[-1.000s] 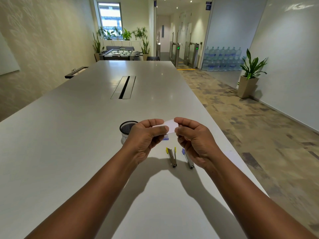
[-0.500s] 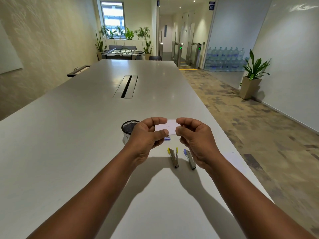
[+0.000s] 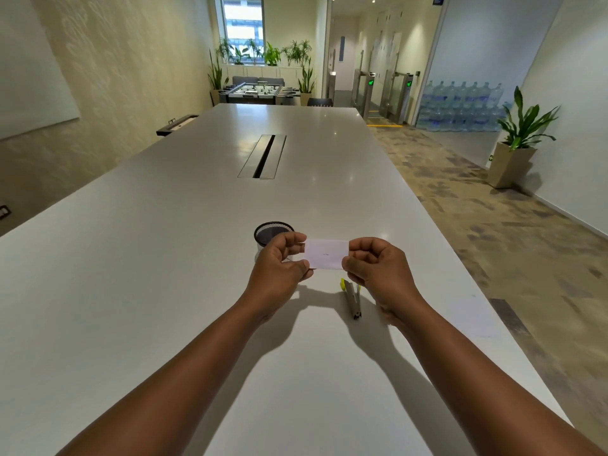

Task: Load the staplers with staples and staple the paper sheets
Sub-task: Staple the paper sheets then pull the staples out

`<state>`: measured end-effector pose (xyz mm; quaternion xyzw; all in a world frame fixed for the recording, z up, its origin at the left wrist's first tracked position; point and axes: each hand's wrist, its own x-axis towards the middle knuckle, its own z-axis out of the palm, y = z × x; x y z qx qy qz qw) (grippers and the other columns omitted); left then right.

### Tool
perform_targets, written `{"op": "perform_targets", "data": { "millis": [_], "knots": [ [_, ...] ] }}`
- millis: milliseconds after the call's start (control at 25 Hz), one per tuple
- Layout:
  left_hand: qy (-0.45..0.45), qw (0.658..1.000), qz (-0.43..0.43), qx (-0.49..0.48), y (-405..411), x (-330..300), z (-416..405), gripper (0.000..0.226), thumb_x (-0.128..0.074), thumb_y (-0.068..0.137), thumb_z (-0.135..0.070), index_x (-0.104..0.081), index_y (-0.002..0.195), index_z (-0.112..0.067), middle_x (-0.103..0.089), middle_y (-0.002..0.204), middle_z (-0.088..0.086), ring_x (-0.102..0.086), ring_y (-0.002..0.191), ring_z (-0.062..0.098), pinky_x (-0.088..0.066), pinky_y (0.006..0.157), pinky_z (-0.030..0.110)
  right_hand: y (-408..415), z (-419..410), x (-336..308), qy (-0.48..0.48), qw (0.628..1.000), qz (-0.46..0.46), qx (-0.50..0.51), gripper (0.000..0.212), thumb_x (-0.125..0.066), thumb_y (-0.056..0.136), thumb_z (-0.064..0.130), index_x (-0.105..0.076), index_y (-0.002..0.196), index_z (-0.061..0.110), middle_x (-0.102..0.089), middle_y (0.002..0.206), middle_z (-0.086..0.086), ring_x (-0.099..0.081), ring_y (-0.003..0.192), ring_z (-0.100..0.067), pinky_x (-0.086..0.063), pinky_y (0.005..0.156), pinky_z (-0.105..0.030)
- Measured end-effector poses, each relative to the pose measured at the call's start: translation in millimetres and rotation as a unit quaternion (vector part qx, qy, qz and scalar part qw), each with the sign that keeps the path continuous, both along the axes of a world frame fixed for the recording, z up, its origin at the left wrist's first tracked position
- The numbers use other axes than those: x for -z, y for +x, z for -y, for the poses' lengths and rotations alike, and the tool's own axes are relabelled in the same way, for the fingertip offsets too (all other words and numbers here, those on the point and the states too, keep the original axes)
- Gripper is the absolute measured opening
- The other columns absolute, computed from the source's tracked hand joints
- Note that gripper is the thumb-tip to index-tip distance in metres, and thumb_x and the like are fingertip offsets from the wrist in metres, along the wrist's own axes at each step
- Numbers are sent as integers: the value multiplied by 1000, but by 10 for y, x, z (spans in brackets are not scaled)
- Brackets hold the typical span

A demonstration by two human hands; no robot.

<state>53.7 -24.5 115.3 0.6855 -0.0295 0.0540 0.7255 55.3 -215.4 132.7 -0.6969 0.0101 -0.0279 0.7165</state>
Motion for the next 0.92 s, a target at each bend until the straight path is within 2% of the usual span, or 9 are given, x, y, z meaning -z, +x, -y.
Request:
{"op": "perform_targets", "data": {
  "millis": [120,240,400,480,560,640,720,800,920],
  "knots": [
    [2,999,-4,-45,70,192,-138,40,-67,83,3,-64,111,-26,-71,109,2,-72,90,15,-59,75,28,78,-120,51,-53,998,2,21,22,-69,87,-5,-73,93,16,-69,77,2,-66,74,-18,-60,69,-30],
    [117,983,-14,-140,157,402,-369,35,-64,82,-3,-65,99,-33,-72,100,-6,-71,87,17,-58,67,25,179,-214,46,-125,990,47,40,28,-66,88,-1,-73,89,25,-71,84,6,-69,79,-20,-60,73,-37],
    [402,902,-43,-154,328,651,-793,29,-56,90,-10,-70,113,-21,-68,122,-1,-64,108,21,-49,91,32,364,-391,-103,-219,962,160,30,37,-65,88,3,-69,86,40,-72,85,24,-69,80,-1,-56,72,-24],
    [491,859,-35,-141,377,716,-946,28,-50,91,-13,-73,107,-17,-69,116,0,-64,106,28,-51,89,36,496,-545,-169,-249,946,206,19,35,-62,87,1,-73,93,34,-72,87,21,-67,76,-3,-56,71,-26],
    [557,820,-2,-134,378,785,-1023,25,-45,90,-15,-70,88,-14,-68,96,-1,-62,91,31,-52,76,40,637,-725,-198,-298,925,237,2,35,-59,85,-2,-77,101,22,-75,93,8,-69,81,-14,-57,76,-34],
    [574,805,37,-145,362,879,-1054,21,-49,90,-14,-69,87,-11,-68,91,1,-59,86,28,-50,73,42,743,-884,-175,-369,893,257,-22,37,-56,84,-3,-76,107,17,-76,100,-2,-68,91,-23,-55,81,-37],
    [574,803,53,-153,379,918,-1061,19,-52,91,-14,-70,90,-11,-69,93,1,-57,86,26,-49,73,41,849,-994,-143,-431,863,261,-43,36,-53,84,-2,-75,106,16,-75,99,-6,-64,89,-27,-52,77,-38],
    [574,802,58,-156,400,929,-1068,19,-51,91,-16,-69,90,-11,-68,93,0,-56,87,25,-48,74,41,936,-1073,-104,-477,839,253,-62,28,-51,83,0,-72,92,16,-70,87,-6,-60,81,-30,-47,68,-38],
    [567,806,64,-159,417,954,-1092,19,-50,91,-17,-68,89,-11,-67,93,0,-56,88,23,-48,74,40,1001,-1188,-27,-522,815,234,-96,17,-50,82,0,-56,75,14,-58,72,-4,-54,72,-33,-37,59,-36]
  ]
}}
